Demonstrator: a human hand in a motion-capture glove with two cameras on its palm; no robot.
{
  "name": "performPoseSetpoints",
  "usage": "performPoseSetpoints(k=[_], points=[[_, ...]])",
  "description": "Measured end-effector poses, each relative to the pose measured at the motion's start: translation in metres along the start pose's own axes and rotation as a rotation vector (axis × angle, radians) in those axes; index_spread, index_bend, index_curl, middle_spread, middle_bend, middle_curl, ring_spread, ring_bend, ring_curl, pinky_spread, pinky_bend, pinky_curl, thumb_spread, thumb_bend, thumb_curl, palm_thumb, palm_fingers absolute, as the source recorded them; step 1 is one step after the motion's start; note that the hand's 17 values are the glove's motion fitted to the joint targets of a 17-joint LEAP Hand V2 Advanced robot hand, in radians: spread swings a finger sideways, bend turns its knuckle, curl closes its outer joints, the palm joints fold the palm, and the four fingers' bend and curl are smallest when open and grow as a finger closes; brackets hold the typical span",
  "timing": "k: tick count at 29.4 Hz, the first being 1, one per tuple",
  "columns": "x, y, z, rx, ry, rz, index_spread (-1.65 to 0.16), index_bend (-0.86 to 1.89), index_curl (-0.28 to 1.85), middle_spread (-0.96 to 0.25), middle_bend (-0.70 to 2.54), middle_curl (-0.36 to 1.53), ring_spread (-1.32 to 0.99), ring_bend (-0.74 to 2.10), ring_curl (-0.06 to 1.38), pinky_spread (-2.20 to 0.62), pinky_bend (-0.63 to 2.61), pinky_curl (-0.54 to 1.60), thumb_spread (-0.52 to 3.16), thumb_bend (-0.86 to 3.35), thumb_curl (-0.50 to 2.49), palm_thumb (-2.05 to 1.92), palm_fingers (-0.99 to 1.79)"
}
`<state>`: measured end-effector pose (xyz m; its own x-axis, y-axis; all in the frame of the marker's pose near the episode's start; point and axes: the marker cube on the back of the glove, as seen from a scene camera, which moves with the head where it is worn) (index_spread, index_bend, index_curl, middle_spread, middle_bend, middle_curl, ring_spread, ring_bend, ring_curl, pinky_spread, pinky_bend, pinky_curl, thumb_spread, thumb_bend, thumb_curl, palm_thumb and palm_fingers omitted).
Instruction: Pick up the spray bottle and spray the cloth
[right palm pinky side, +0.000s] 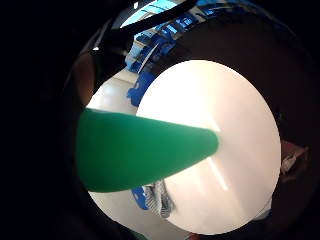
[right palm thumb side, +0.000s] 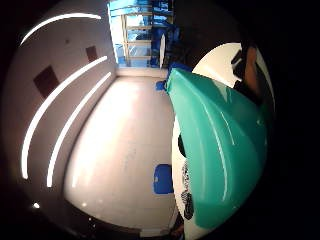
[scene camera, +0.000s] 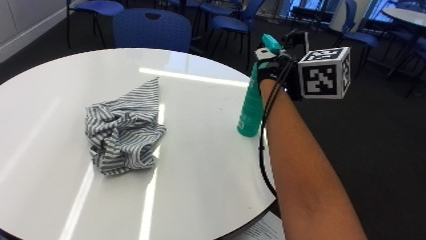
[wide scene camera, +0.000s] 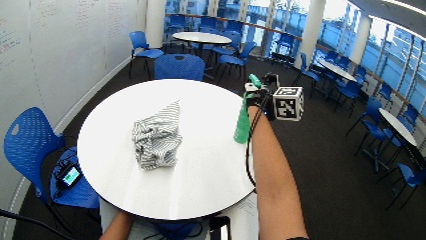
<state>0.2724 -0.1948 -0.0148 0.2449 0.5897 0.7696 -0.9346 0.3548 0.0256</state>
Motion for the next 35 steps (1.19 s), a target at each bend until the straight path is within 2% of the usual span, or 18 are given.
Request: performPoseSetpoints(k=[8,19,26,35], points=[[-0.017,-0.007,-0.004,0.037,-0.01,-0.025,-0.29,0.47,0.5,-0.13,0.36,0.43,-0.08,0.28,0.34,0.13,0.08,0.18,0.72,-0.02,0.56,1.02,1.02],[-0.057,-0.012,-0.021,0.16,-0.069,-0.155,-0.3,0.38,0.51,-0.17,0.4,0.47,-0.14,0.4,0.4,0.01,0.18,0.21,0.58,-0.04,0.59,1.0,1.18],[-0.053,-0.018,-0.033,0.192,-0.107,-0.173,-0.3,0.26,0.5,-0.17,0.34,0.46,-0.17,0.47,0.42,-0.11,0.37,0.29,0.54,-0.04,0.61,0.99,1.32],[-0.046,-0.02,-0.037,0.248,-0.172,-0.223,-0.31,0.25,0.5,-0.19,0.38,0.48,-0.18,0.49,0.43,-0.18,0.4,0.33,0.48,-0.04,0.63,0.97,1.33]])
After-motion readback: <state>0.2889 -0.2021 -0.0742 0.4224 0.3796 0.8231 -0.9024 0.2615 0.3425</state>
